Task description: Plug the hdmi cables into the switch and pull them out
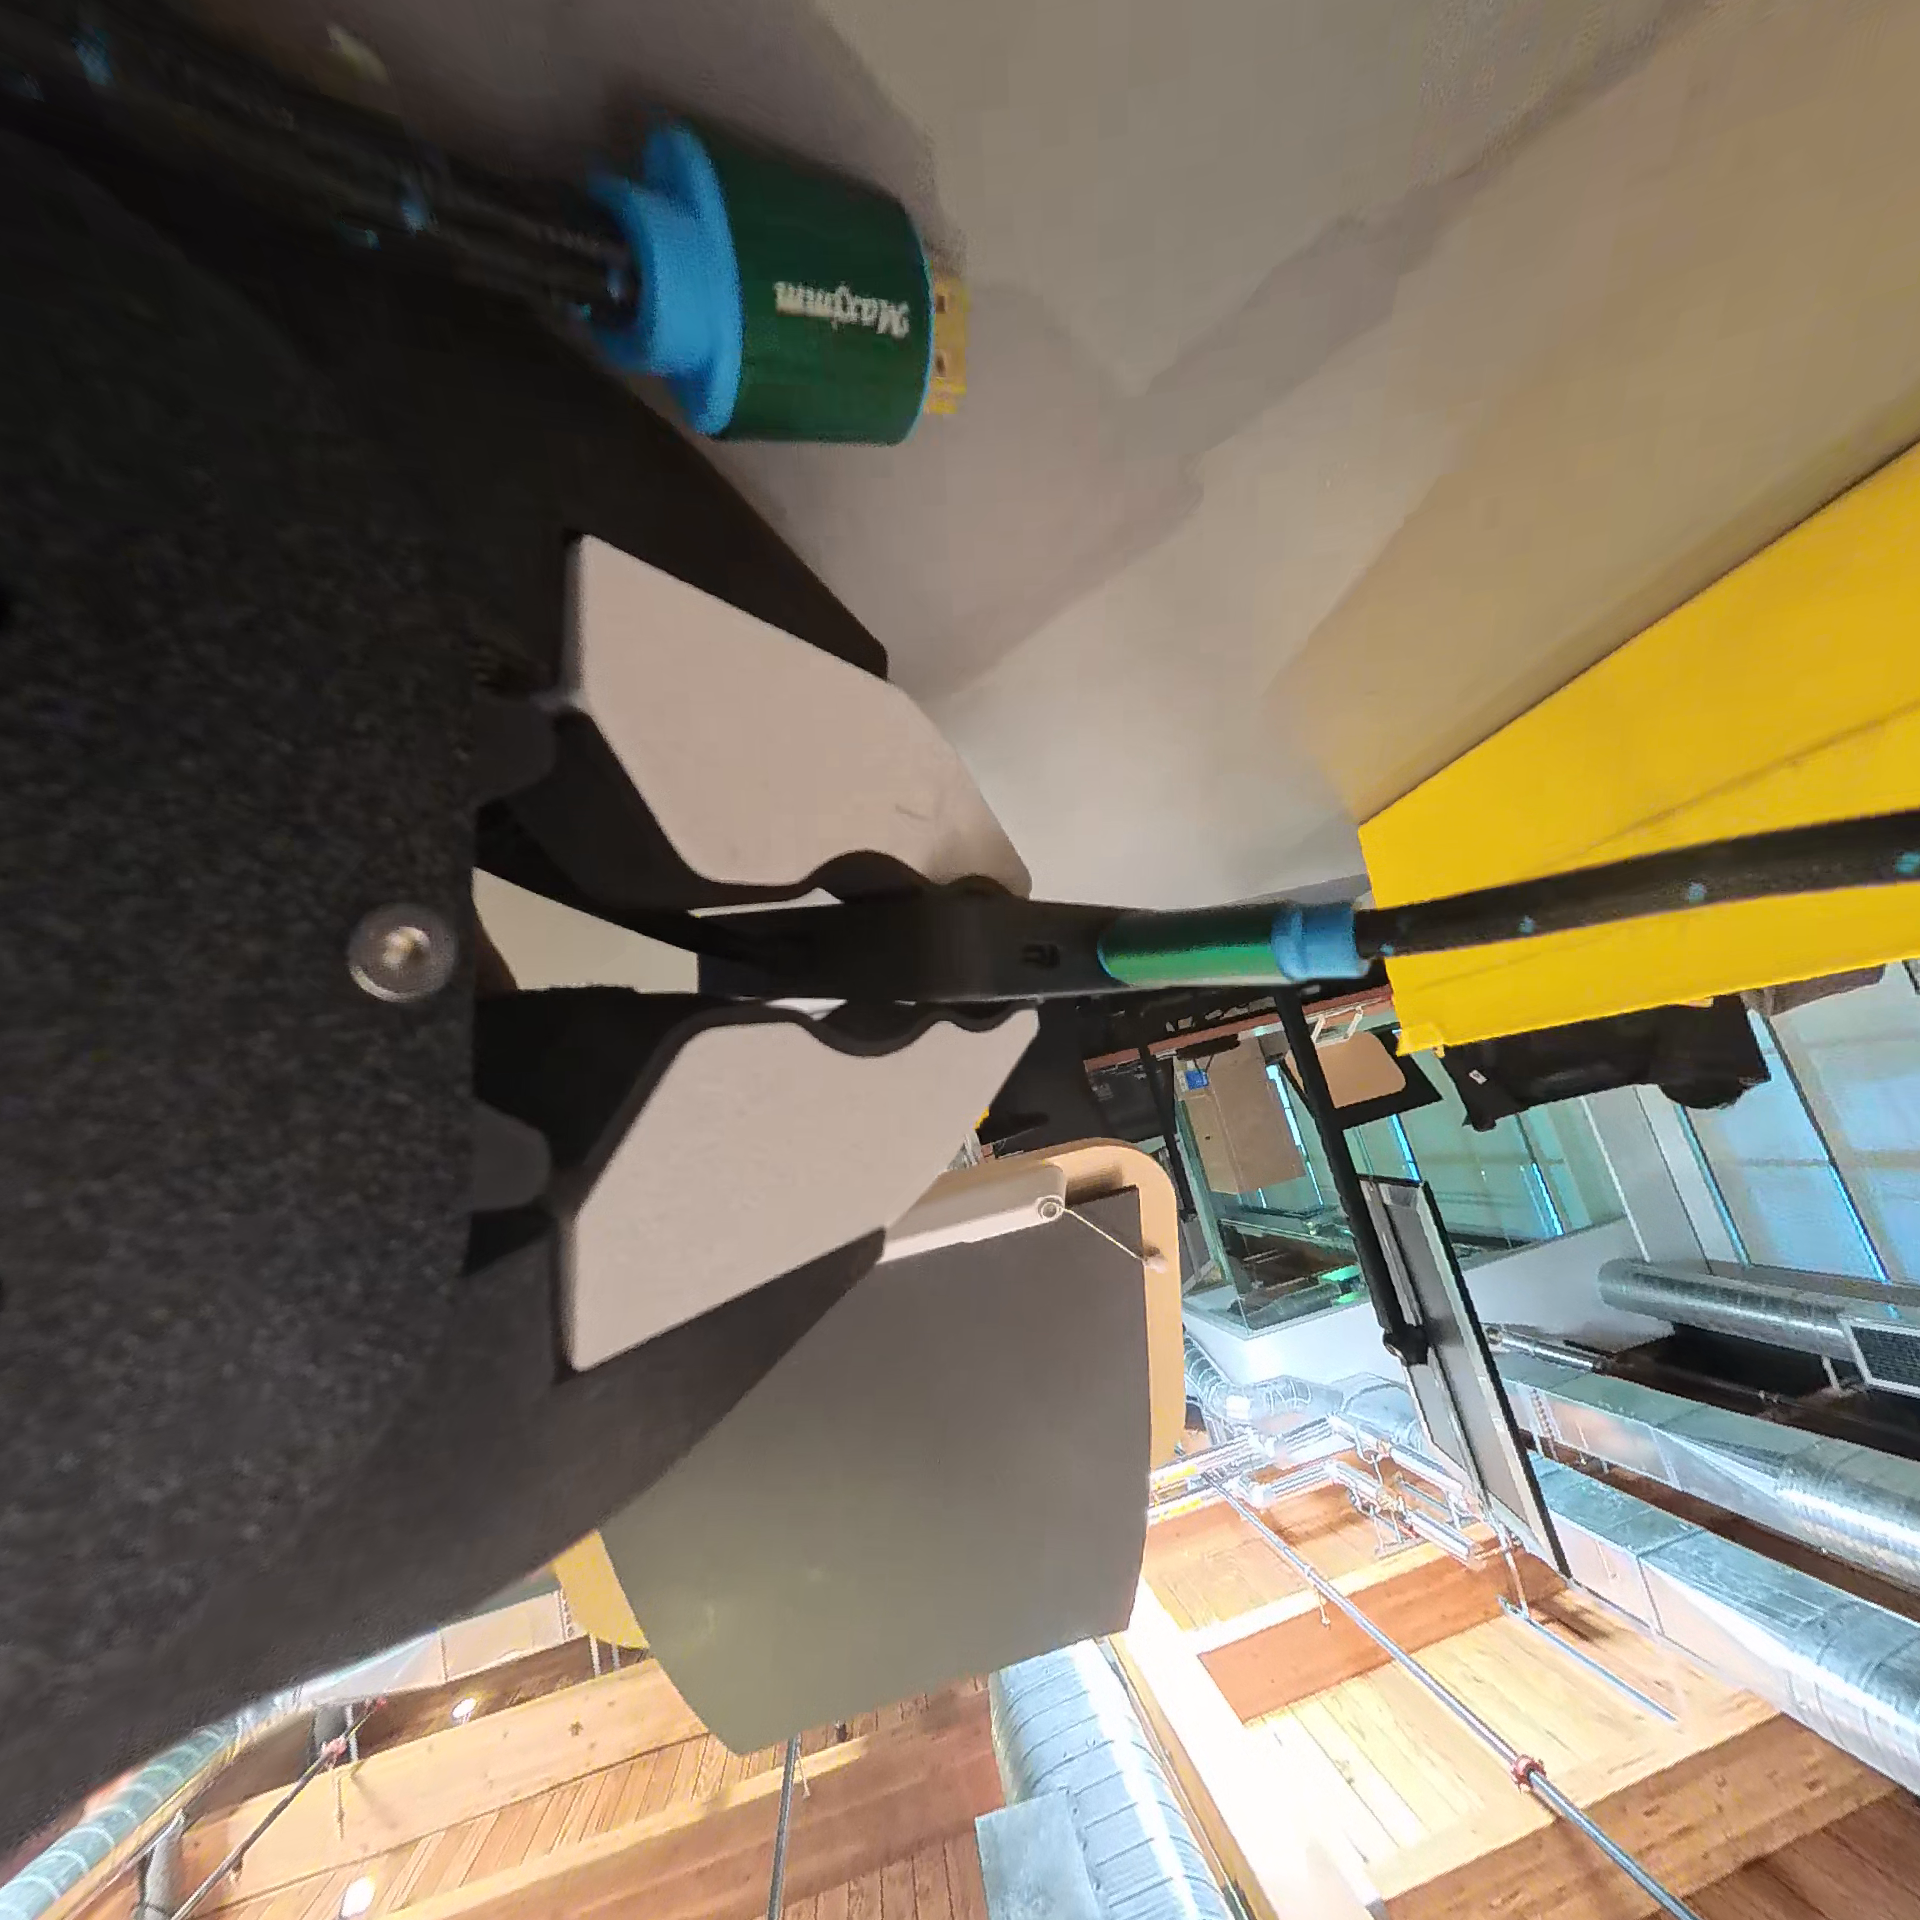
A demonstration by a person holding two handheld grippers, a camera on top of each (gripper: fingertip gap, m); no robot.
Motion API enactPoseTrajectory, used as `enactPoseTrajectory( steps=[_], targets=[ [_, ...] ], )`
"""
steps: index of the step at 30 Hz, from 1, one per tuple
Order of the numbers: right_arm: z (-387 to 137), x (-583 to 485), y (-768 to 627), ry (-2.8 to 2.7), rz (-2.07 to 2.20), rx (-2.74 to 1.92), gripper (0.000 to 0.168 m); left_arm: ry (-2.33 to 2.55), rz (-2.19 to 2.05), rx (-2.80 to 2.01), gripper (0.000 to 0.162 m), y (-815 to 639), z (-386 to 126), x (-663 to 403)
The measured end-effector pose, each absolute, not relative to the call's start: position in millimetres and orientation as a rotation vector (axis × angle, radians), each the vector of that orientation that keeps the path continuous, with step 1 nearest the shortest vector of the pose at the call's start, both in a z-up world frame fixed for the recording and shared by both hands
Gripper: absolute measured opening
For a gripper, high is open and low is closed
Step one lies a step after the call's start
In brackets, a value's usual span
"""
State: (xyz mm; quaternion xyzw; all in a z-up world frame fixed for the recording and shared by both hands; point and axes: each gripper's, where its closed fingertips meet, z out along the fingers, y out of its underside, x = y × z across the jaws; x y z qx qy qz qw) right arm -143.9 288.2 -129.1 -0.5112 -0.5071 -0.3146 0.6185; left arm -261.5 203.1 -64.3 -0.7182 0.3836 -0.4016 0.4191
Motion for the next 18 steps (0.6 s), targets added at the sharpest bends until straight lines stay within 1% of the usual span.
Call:
enactPoseTrajectory(
  steps=[4, 6, 8, 10, 13, 16, 18],
  targets=[
    [-128, -145, 288, -1.176, -0.735, -1.175, 0.014, 0.896, -0.859, -1.926, 0.028, 158, -127, -308],
    [-114, -143, 287, -1.123, -0.702, -1.205, 0.014, 0.944, -0.786, -1.955, 0.028, 143, -132, -314],
    [-94, -144, 287, -1.038, -0.549, -1.336, 0.014, 0.938, -0.789, -1.901, 0.023, 139, -125, -314],
    [-57, -138, 283, -0.995, -0.492, -1.383, 0.014, 0.938, -0.808, -1.92, 0.022, 140, -128, -315],
    [9, -96, 276, -0.985, -0.58, -1.488, 0.014, 0.927, -0.872, -1.997, 0.022, 141, -141, -318],
    [70, -14, 271, -0.9, -0.637, -1.647, 0.014, 0.923, -0.944, -2.042, 0.022, 140, -145, -319],
    [89, 57, 271, -0.827, -0.656, -1.812, 0.014, 0.901, -0.995, -2.028, 0.022, 139, -139, -317]
  ],
)
